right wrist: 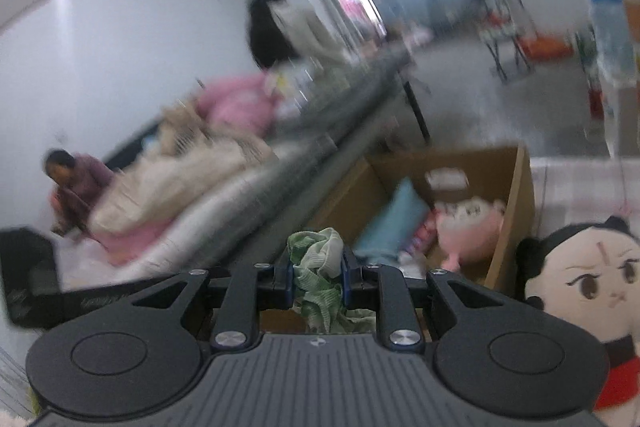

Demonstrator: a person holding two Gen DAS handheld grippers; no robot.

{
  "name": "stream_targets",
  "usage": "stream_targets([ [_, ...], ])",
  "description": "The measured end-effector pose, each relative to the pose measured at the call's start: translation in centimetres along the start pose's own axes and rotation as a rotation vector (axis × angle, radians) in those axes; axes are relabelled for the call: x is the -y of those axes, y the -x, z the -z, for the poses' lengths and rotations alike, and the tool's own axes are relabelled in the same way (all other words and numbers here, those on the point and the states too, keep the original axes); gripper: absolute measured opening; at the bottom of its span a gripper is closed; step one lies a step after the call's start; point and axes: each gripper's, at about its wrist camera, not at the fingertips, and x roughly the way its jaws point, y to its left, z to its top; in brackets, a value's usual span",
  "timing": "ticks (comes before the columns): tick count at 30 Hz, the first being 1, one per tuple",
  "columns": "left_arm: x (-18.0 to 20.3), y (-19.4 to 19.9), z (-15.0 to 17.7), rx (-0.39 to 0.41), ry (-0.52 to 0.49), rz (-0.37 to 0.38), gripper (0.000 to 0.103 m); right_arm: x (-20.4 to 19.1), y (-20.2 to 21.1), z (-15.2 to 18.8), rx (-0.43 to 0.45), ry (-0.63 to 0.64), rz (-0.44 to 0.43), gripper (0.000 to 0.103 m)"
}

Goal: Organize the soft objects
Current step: 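Carry the green scrunchie over the box and open the right gripper, then grasp the white cup inside the box with the right gripper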

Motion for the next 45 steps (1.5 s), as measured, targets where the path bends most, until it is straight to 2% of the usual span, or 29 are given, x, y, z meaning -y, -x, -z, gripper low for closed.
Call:
stream_targets([
  [2, -0.4, -1.7, 0.0, 0.005, -0.007, -0.036, 0.08, 1.0, -3.8, -1.0, -0.074, -0.016, 0.05, 0.032],
  [7, -1.8, -4.5, -0.2, -0.014, -0.019, -0.051, 0.08, 3.1, -10.9, -1.2, -0.216, 0.042, 0.207, 0.033],
  [11, -2.6, -5.9, -0.1, -0.034, -0.016, -0.043, 0.08, 5.0, -14.1, -0.6, -0.321, 0.108, 0.328, 0.035],
  [15, -3.1, -7.7, -0.2, -0.058, -0.001, -0.043, 0.08, 6.0, -15.8, -0.5, -0.36, 0.153, 0.385, 0.043],
  [16, -3.1, -8.1, -0.3, -0.062, 0.0, -0.048, 0.08, 6.0, -15.8, -0.5, -0.358, 0.167, 0.395, 0.05],
  [18, -3.2, -8.7, -0.4, -0.064, -0.001, -0.06, 0.08, 6.3, -15.7, -0.8, -0.345, 0.18, 0.398, 0.057],
  [21, -3.6, -9.2, -0.6, -0.061, 0.004, -0.068, 0.08, 6.2, -15.8, -1.4, -0.326, 0.195, 0.395, 0.057],
  [25, -4.2, -9.2, -1.1, -0.049, 0.019, -0.067, 0.08, 5.3, -17.0, -2.3, -0.323, 0.221, 0.304, 0.058],
  [30, -5.4, -8.7, -1.7, -0.032, 0.043, -0.074, 0.08, 3.4, -21.3, -2.1, -0.443, 0.311, 0.248, 0.06],
  [34, -6.2, -8.4, -2.0, -0.033, 0.078, -0.057, 0.08, 4.1, -25.9, -1.9, -0.596, 0.283, 0.28, 0.062],
  [37, -6.7, -8.3, -2.3, -0.033, 0.098, -0.045, 0.08, 4.9, -27.7, -1.6, -0.661, 0.235, 0.287, 0.064],
  [41, -7.1, -8.2, -2.4, -0.028, 0.112, -0.038, 0.08, 5.8, -29.5, -1.3, -0.705, 0.189, 0.283, 0.064],
  [45, -7.6, -8.1, -2.4, -0.03, 0.131, -0.037, 0.08, 5.6, -29.7, -1.0, -0.681, 0.211, 0.272, 0.059],
])
